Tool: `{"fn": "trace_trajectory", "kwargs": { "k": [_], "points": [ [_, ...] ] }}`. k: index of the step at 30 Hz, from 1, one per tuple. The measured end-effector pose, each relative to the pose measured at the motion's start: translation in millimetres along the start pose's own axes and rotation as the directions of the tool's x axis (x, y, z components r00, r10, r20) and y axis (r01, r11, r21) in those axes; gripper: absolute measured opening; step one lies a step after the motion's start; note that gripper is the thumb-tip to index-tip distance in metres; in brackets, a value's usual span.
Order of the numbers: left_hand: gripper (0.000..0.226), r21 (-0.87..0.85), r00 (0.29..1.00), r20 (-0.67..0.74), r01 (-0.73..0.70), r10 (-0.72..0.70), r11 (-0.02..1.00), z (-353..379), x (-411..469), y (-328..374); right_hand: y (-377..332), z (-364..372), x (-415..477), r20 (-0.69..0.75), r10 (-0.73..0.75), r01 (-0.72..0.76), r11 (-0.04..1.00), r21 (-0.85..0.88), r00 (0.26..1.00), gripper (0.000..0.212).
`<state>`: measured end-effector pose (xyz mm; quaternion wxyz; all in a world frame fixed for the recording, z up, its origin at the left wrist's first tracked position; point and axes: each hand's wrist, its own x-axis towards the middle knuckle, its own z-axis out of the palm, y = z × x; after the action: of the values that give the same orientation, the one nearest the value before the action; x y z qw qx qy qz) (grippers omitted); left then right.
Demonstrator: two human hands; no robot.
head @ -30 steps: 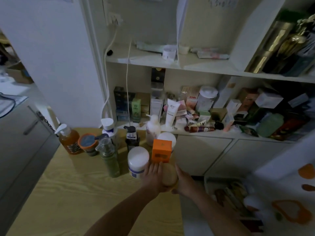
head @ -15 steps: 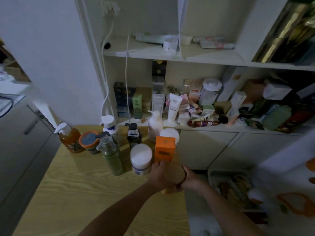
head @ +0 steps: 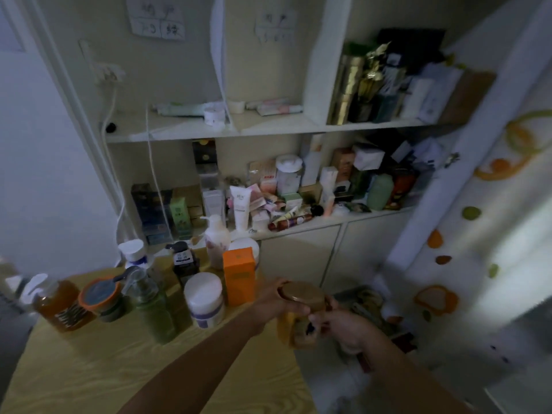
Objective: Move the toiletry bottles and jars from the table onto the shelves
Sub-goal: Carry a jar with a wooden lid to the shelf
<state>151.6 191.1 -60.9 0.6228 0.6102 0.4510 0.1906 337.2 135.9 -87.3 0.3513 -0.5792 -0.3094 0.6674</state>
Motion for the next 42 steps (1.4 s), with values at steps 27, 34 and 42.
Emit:
{"fn": "trace_trajectory", "kwargs": {
  "k": [27, 34, 42],
  "points": [
    [0.066, 0.092, 0.355, 0.933, -0.407, 0.065, 0.909, 425.7, -326.9, -7.0, 306.5, 22.8, -567.2, -0.910, 0.019, 0.511, 0.822, 0.250, 0.414, 0.069],
    [0.098, 0.015, 0.099, 0.995, -0.461, 0.035, 0.888, 561.9, -442.1, -30.4, 402.5, 53.4, -705.4, -0.982, 0.146, 0.655, 0.732, 0.186, 0.116, 0.067],
    [0.065, -0.025, -0.038, 0.999, -0.507, 0.007, 0.862, 714.8, -553.8, -57.4, 494.2, 36.7, -843.2, -0.962, 0.270, 0.617, 0.764, 0.190, -0.037, 0.070]
  ]
}}
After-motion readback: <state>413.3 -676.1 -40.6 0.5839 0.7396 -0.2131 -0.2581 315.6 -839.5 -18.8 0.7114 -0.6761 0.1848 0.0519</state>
